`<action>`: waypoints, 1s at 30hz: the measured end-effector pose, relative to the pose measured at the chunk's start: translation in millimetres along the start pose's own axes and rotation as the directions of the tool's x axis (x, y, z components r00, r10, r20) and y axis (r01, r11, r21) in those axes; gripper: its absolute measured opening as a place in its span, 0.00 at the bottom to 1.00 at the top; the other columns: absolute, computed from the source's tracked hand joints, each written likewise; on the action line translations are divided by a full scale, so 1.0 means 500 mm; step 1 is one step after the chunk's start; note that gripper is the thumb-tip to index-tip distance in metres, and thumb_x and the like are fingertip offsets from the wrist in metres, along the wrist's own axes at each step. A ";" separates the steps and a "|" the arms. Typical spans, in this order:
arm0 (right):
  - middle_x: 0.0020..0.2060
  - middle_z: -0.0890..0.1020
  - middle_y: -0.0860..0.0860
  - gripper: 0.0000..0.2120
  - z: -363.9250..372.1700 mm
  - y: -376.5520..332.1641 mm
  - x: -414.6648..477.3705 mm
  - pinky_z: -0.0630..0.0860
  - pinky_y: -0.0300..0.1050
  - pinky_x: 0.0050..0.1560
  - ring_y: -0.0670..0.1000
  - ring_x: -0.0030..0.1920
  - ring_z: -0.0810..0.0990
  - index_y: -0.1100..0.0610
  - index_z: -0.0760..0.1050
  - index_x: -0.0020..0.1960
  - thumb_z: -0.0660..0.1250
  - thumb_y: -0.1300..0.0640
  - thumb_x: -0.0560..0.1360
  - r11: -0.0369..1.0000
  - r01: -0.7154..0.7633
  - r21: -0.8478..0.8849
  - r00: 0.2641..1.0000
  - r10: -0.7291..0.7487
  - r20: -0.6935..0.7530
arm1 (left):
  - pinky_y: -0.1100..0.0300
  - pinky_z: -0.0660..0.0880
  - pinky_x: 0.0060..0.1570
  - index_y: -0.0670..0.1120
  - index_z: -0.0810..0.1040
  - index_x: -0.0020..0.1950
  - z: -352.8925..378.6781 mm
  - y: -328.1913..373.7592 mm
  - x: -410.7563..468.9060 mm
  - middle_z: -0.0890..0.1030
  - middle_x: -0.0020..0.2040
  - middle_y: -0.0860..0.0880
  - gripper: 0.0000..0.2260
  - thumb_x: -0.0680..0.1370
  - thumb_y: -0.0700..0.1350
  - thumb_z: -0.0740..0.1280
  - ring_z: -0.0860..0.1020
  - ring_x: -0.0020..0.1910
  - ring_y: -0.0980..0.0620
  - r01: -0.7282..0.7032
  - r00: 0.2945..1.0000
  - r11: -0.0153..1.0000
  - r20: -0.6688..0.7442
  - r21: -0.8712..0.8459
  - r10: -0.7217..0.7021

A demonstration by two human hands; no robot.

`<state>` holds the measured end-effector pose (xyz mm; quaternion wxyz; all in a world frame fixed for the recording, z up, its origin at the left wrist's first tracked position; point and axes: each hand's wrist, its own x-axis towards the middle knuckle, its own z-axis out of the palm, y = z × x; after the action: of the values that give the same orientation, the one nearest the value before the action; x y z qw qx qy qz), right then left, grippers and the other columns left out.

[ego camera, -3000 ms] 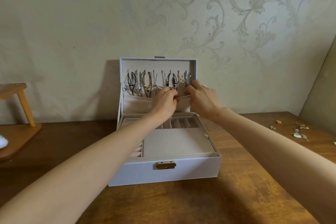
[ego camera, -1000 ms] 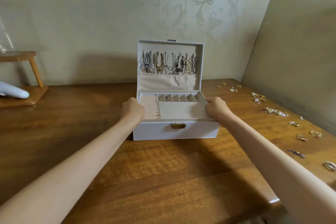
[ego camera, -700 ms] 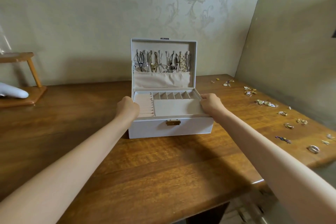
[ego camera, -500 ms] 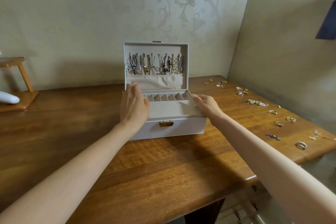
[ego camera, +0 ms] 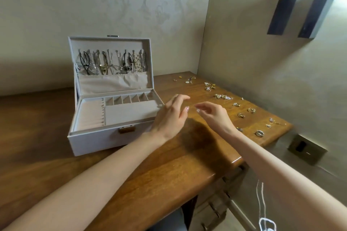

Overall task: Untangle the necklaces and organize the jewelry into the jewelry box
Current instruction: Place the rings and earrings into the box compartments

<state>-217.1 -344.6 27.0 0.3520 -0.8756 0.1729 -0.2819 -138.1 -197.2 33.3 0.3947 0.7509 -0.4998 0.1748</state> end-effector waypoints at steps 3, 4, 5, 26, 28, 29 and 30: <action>0.52 0.83 0.50 0.11 -0.043 0.041 -0.011 0.70 0.33 0.51 0.45 0.51 0.78 0.58 0.80 0.57 0.65 0.61 0.77 0.999 -0.026 -0.045 0.996 0.022 -0.081 | 0.59 0.72 0.57 0.42 0.73 0.63 0.051 0.024 0.022 0.76 0.62 0.45 0.13 0.79 0.41 0.63 0.75 0.61 0.48 -0.026 0.996 0.997 0.080 -0.075 0.032; 0.52 0.83 0.51 0.11 -0.057 0.054 -0.016 0.70 0.35 0.52 0.46 0.52 0.79 0.58 0.80 0.57 0.64 0.61 0.77 0.997 -0.035 -0.064 0.993 0.027 -0.117 | 0.60 0.70 0.59 0.42 0.72 0.63 0.068 0.032 0.027 0.75 0.63 0.45 0.14 0.79 0.41 0.64 0.74 0.62 0.48 -0.026 0.992 0.994 0.120 -0.103 0.038; 0.53 0.83 0.51 0.11 -0.070 0.068 -0.021 0.70 0.37 0.54 0.47 0.54 0.79 0.58 0.80 0.57 0.64 0.61 0.77 0.996 -0.047 -0.080 0.987 0.034 -0.159 | 0.61 0.69 0.60 0.42 0.71 0.64 0.084 0.039 0.032 0.75 0.64 0.45 0.14 0.78 0.42 0.64 0.73 0.63 0.49 -0.021 0.985 0.991 0.169 -0.131 0.043; 0.63 0.76 0.61 0.20 -0.260 0.274 -0.032 0.65 0.47 0.63 0.59 0.65 0.72 0.66 0.72 0.64 0.54 0.53 0.82 0.858 -0.366 -0.360 0.930 0.329 -0.161 | 0.53 0.73 0.52 0.46 0.65 0.66 0.331 0.191 0.099 0.67 0.62 0.43 0.32 0.71 0.66 0.65 0.75 0.56 0.44 -0.047 0.874 0.983 0.484 0.175 -0.044; 0.55 0.80 0.61 0.17 -0.252 0.265 -0.040 0.68 0.45 0.55 0.61 0.58 0.76 0.66 0.77 0.56 0.55 0.56 0.82 0.891 -0.323 -0.318 0.945 0.286 -0.160 | 0.53 0.73 0.51 0.46 0.67 0.64 0.339 0.195 0.108 0.68 0.60 0.43 0.27 0.74 0.63 0.64 0.75 0.55 0.43 -0.081 0.883 0.983 0.469 0.163 -0.006; 0.54 0.81 0.61 0.16 -0.249 0.260 -0.044 0.68 0.44 0.54 0.60 0.57 0.77 0.66 0.77 0.55 0.55 0.57 0.82 0.906 -0.296 -0.302 0.953 0.260 -0.153 | 0.53 0.72 0.50 0.46 0.67 0.63 0.341 0.195 0.112 0.68 0.60 0.43 0.24 0.75 0.61 0.64 0.76 0.54 0.43 -0.092 0.886 0.983 0.463 0.156 0.009; 0.55 0.81 0.60 0.15 -0.246 0.256 -0.047 0.68 0.43 0.54 0.58 0.57 0.77 0.65 0.78 0.57 0.56 0.58 0.82 0.918 -0.271 -0.291 0.961 0.237 -0.145 | 0.53 0.72 0.49 0.46 0.68 0.62 0.343 0.194 0.116 0.69 0.59 0.43 0.22 0.76 0.59 0.63 0.76 0.53 0.43 -0.097 0.889 0.984 0.458 0.152 0.017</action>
<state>-324.4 -485.1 -0.2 0.2349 -0.8735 0.3456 -0.2498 -221.4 -382.5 4.2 0.1960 0.7868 -0.5833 0.0481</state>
